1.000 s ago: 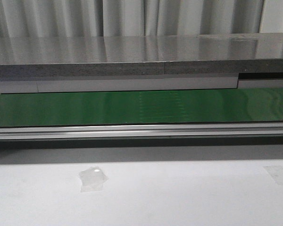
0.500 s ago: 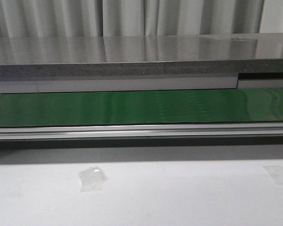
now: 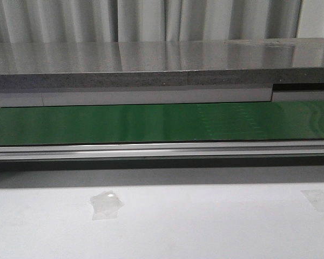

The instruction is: Move button from left to right

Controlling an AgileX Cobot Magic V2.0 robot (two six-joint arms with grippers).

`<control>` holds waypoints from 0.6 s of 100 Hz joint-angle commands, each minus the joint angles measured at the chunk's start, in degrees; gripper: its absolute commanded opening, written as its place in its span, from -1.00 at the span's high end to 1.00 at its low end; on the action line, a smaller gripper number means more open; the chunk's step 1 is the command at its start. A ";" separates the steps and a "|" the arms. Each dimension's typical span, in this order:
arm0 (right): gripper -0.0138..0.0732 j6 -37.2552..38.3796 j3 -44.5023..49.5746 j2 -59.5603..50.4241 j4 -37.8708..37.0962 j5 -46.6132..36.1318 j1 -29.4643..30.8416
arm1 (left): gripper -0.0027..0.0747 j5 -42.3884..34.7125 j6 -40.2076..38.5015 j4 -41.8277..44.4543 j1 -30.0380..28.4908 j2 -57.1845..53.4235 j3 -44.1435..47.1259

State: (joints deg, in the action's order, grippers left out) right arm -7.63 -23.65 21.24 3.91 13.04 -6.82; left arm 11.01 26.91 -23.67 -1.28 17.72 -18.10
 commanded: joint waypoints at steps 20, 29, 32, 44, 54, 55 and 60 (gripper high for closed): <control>0.84 3.18 11.37 -9.43 -0.52 -13.04 -0.46 | 0.98 -4.53 0.01 -0.91 0.40 0.31 -1.63; 0.84 4.34 14.82 -12.74 -0.42 -13.34 -0.46 | 0.98 -4.53 0.01 -0.91 0.40 0.31 -1.63; 0.84 4.64 15.73 -13.78 -0.42 -13.49 -0.46 | 0.98 -4.53 0.01 -0.91 0.40 0.31 -1.63; 0.84 4.64 18.97 -18.43 -0.42 -13.67 -0.46 | 0.98 -4.53 0.01 -0.91 0.40 0.31 -1.63; 0.84 4.64 20.96 -22.29 -0.42 -13.67 -0.46 | 0.98 -4.53 0.01 -0.91 0.40 0.31 -1.63; 0.84 4.64 21.20 -22.82 -0.42 -13.67 -0.46 | 0.98 -4.53 0.01 -0.91 0.40 0.31 -1.63; 0.84 4.64 22.02 -22.99 -0.37 -14.41 -0.42 | 0.98 -4.53 0.01 -0.91 0.40 0.31 -1.63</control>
State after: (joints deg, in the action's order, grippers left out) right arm -3.22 -1.38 -0.12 3.67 4.50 -7.29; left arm 11.01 26.91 -23.67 -1.28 17.72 -18.10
